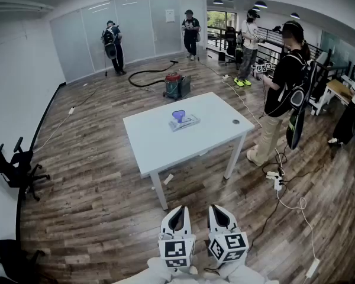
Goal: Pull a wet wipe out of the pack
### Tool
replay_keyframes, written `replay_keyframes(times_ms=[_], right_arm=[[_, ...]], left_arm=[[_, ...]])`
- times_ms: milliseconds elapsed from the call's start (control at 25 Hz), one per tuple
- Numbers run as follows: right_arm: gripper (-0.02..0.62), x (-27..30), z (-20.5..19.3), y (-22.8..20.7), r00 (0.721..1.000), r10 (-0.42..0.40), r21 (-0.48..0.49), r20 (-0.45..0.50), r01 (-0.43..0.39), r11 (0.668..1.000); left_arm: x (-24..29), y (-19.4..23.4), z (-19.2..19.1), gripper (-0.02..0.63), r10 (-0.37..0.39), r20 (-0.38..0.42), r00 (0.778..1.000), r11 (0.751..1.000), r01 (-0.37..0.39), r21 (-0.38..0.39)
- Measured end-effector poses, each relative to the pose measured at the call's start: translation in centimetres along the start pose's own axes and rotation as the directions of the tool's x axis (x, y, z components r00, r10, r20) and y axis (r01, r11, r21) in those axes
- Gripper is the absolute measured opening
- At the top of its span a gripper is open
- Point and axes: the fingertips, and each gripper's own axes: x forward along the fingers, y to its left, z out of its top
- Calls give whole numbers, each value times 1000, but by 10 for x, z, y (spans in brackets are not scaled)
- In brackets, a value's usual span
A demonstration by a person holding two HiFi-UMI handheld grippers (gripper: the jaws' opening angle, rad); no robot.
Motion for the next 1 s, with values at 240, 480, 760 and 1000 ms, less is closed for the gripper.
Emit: replay_keyframes(times_ms=[240,480,760,1000], right_arm=[[9,16,2,-7,1000,-7,3,6,7,1000],[9,31,4,-21,1000,-7,10,1,7,1000],[9,53,6,-34,1000,-15,13,-5,15,1000],[9,83,11,-35,1000,1,13,-13,0,1000]], left_arm=[[15,7,-2,0,3,-3,1000,1000,-3,8],[36,7,-6,0,-5,-7,1000,1000,5,-19],[61,11,-8,0,-11,-14,1000,999,11,-36],[87,27,-8,0,-3,-19,1000,1000,2,-21]])
